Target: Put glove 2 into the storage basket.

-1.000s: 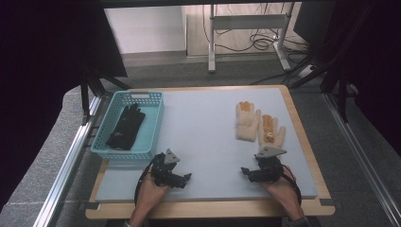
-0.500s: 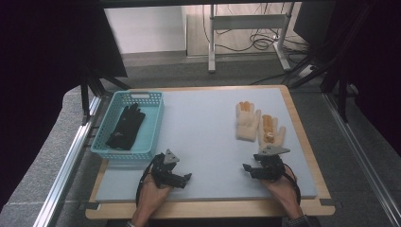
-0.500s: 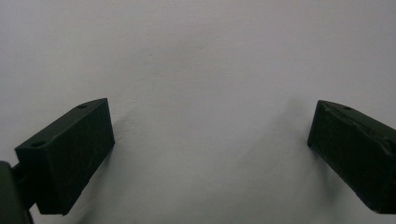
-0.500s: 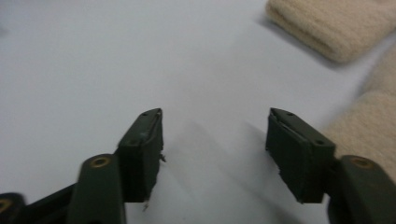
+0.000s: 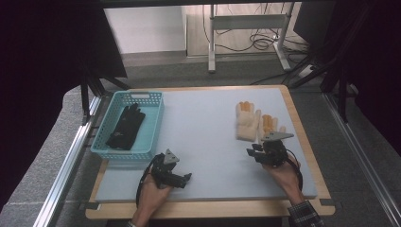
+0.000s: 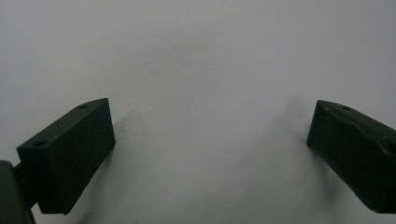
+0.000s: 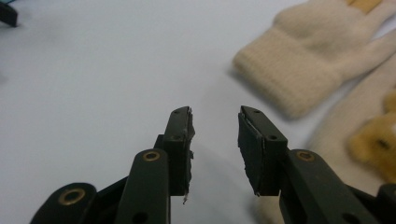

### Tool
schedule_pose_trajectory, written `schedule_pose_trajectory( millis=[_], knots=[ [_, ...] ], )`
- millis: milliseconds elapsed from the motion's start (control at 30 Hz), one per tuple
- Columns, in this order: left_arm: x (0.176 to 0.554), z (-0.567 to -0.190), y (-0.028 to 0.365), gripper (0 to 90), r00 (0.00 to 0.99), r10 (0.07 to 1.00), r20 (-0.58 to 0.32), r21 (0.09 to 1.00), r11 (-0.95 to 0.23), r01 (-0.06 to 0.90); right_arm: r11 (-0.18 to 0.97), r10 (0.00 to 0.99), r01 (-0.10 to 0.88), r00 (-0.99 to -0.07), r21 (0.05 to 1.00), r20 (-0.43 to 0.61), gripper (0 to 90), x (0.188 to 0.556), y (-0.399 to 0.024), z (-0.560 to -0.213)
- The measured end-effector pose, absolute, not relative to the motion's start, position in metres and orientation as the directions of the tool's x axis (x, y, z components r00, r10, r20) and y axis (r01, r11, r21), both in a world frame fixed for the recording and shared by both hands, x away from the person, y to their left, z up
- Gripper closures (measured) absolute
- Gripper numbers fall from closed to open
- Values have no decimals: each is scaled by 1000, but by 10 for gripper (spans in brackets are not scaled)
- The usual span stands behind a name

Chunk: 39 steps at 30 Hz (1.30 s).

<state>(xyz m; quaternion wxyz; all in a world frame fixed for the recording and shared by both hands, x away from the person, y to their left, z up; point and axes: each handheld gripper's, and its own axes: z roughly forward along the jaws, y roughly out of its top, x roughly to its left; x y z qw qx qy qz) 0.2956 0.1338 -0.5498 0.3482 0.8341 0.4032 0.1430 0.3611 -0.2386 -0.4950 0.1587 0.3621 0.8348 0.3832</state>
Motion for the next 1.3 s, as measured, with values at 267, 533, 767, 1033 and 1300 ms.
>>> schedule_pose_trajectory(
  millis=[267,533,767,1033,1300],
  knots=[
    [296,-550,134,11,633,773,-42,696,-432,573,442,747,477,-665,759,-18,508,404,-237,-487],
    [296,-550,134,11,636,771,-40,695,-436,572,416,785,484,-618,770,-36,383,449,-237,-480],
    [296,-550,134,11,636,771,-40,694,-437,572,402,803,507,-595,763,-28,281,481,-228,-487],
    [296,-550,134,11,636,770,-40,694,-437,572,445,797,532,-602,720,-48,252,506,-211,-507],
    [296,-550,134,11,636,771,-40,695,-436,572,493,809,584,-580,645,-94,458,513,-195,-516]
  ],
)
